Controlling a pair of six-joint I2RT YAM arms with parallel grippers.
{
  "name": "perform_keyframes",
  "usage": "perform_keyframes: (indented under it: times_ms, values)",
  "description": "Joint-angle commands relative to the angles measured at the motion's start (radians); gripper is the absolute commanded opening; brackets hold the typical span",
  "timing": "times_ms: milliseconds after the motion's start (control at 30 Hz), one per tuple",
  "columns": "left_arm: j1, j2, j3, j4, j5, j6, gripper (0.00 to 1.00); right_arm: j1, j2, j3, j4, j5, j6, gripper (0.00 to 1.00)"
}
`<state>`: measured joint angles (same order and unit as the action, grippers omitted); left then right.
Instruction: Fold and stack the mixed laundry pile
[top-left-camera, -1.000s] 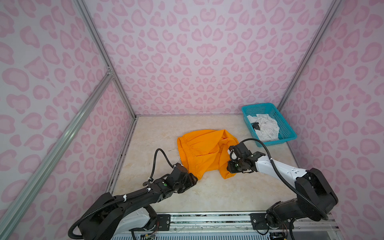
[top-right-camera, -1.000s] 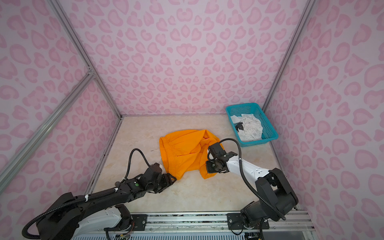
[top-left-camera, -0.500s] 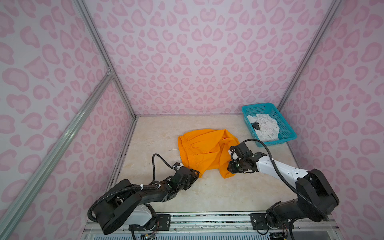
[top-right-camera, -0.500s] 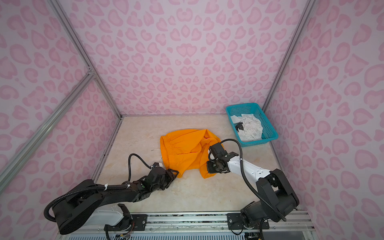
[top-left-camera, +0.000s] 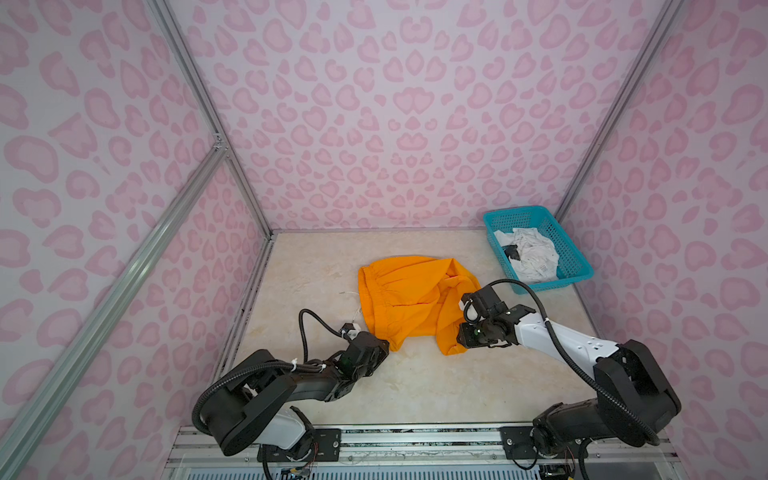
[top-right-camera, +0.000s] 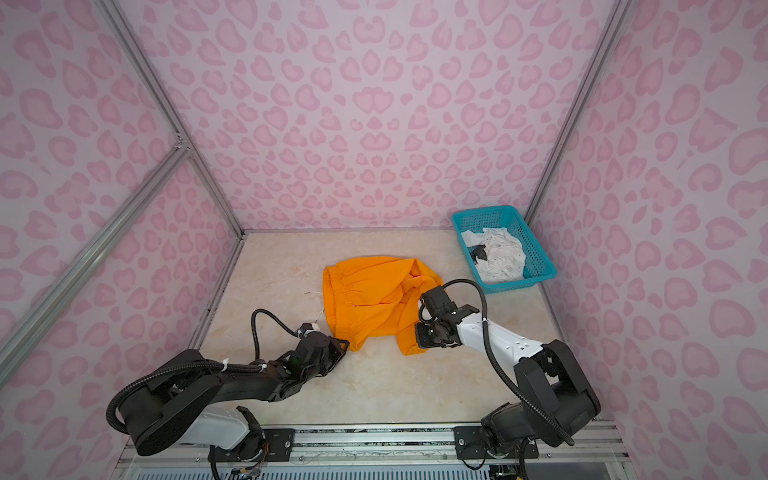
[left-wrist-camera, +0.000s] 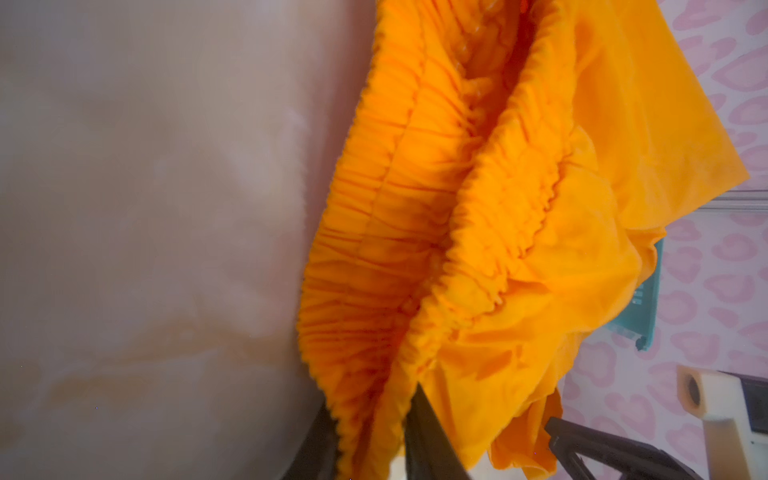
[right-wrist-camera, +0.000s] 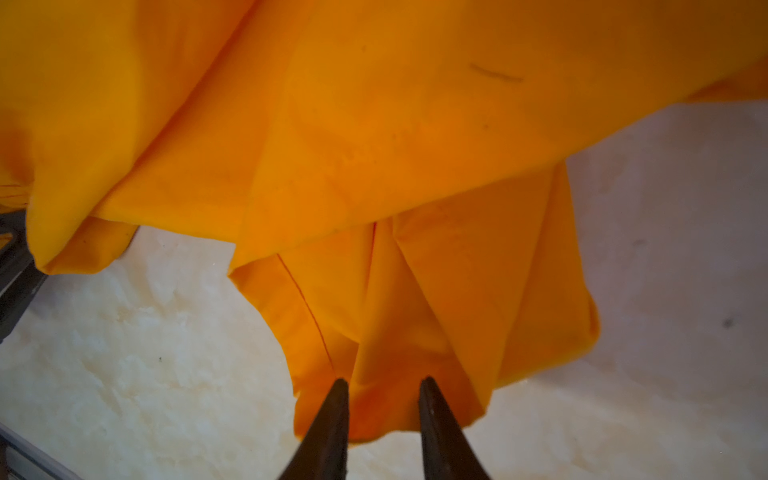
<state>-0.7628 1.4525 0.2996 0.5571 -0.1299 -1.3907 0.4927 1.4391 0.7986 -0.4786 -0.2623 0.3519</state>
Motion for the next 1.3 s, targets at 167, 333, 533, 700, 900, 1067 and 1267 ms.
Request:
perform_keyframes:
  times_ms: [167, 333, 533, 700, 900, 1067, 1267]
  values:
    - [0.052, -0.047, 0.029, -0.030, 0.029, 0.096, 0.03, -0.017, -0.006, -0.015, -0.005, 0.017, 0.002, 0.29]
    - [0.090, -0.231, 0.159, -0.407, 0.014, 0.317, 0.03, -0.028, 0.040, -0.020, 0.040, -0.006, 0.015, 0.27]
    - [0.191, -0.315, 0.282, -0.642, 0.140, 0.488, 0.04, -0.047, 0.052, 0.013, 0.021, 0.053, 0.019, 0.03]
    - [0.269, -0.336, 0.355, -0.718, 0.246, 0.567, 0.04, -0.136, -0.018, 0.036, -0.032, 0.117, 0.034, 0.00]
    - [0.347, -0.343, 0.428, -0.799, 0.325, 0.646, 0.03, -0.216, -0.075, 0.074, -0.109, 0.210, 0.053, 0.00]
    - [0.416, -0.365, 0.393, -0.813, 0.375, 0.648, 0.03, -0.262, -0.148, 0.114, -0.181, 0.391, 0.109, 0.00]
    - [0.471, -0.380, 0.421, -0.847, 0.438, 0.710, 0.03, -0.203, -0.197, 0.104, -0.039, 0.030, 0.022, 0.32]
